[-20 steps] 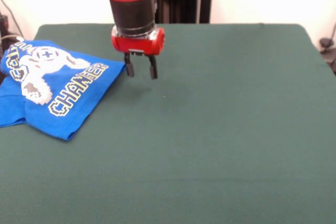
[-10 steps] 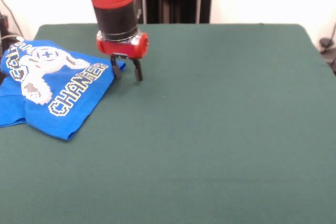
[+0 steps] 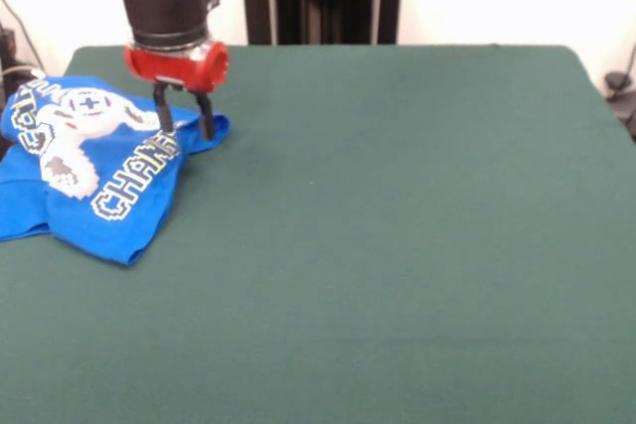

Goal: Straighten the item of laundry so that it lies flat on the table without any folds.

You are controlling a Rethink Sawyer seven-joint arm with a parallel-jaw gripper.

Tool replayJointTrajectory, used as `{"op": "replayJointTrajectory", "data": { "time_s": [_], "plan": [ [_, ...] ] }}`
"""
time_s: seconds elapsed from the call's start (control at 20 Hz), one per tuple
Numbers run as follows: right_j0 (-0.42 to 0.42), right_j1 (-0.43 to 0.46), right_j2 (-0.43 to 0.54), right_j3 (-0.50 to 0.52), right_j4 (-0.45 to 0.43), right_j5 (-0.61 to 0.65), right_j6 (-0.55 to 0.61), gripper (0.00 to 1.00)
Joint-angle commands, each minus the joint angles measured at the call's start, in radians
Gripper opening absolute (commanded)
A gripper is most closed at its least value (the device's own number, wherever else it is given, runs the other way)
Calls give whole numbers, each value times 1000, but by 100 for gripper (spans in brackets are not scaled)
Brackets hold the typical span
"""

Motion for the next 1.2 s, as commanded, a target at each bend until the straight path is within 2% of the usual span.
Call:
{"op": "replayJointTrajectory", "data": {
  "time_s": [0.05,0.4,0.7,1.2],
  "plan": [
    [50,-3,82,83,-2,19,-42,100],
    [94,-18,47,130,3,-29,35,100],
    [142,15,8,139,-5,-100,98,100],
    [176,70,-38,106,-6,-146,86,100]
  ]
}}
